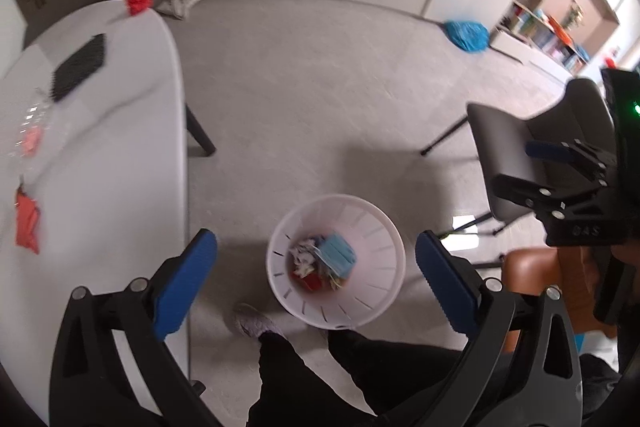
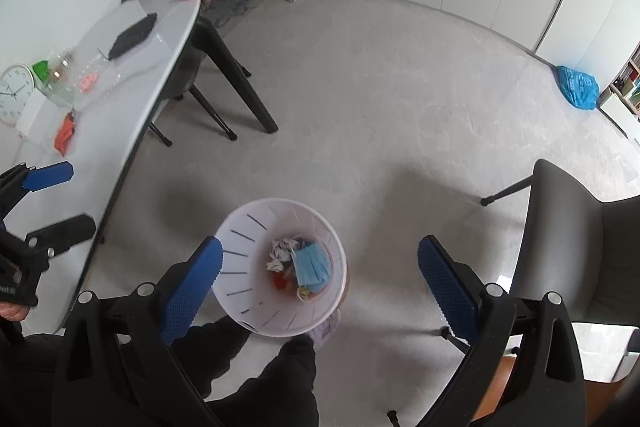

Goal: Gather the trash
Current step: 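Move both tools back over the table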

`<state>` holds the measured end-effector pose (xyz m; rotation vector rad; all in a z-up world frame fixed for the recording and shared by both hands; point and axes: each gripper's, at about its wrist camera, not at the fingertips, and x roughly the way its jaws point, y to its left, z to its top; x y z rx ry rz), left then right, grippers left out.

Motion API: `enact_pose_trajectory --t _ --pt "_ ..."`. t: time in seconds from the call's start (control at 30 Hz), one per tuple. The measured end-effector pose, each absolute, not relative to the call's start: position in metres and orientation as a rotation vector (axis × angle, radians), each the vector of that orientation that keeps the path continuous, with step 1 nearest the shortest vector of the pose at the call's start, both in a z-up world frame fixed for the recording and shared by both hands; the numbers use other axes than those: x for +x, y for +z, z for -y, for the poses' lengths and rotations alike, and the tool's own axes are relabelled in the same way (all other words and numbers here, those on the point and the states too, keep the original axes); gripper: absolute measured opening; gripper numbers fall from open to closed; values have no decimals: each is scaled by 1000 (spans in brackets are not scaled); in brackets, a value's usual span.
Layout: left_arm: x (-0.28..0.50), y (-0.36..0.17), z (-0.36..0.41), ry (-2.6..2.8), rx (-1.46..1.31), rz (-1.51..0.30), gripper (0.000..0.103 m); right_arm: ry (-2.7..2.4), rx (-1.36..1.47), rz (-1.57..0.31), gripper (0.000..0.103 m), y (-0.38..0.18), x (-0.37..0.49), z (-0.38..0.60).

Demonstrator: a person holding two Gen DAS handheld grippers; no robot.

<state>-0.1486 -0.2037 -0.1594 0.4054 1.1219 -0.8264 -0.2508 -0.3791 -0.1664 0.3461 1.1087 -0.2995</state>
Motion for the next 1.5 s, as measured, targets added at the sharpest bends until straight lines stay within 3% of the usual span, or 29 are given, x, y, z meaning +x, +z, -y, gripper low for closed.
enact_pose_trajectory --t 0.5,0.87,1.33,1.5 --pt "-112 -137 141 -643 261 -1086 95 -219 291 -1042 100 -134 -216 345" --pt "-41 -126 35 -358 125 -1012 95 -105 275 -992 100 -111 -151 290" --pt "60 -180 -41 -299 304 -983 95 -9 228 -1032 100 -106 -77 216" --pt "83 -208 -43 -346 344 -1028 86 -24 224 -1064 100 -110 -63 206"
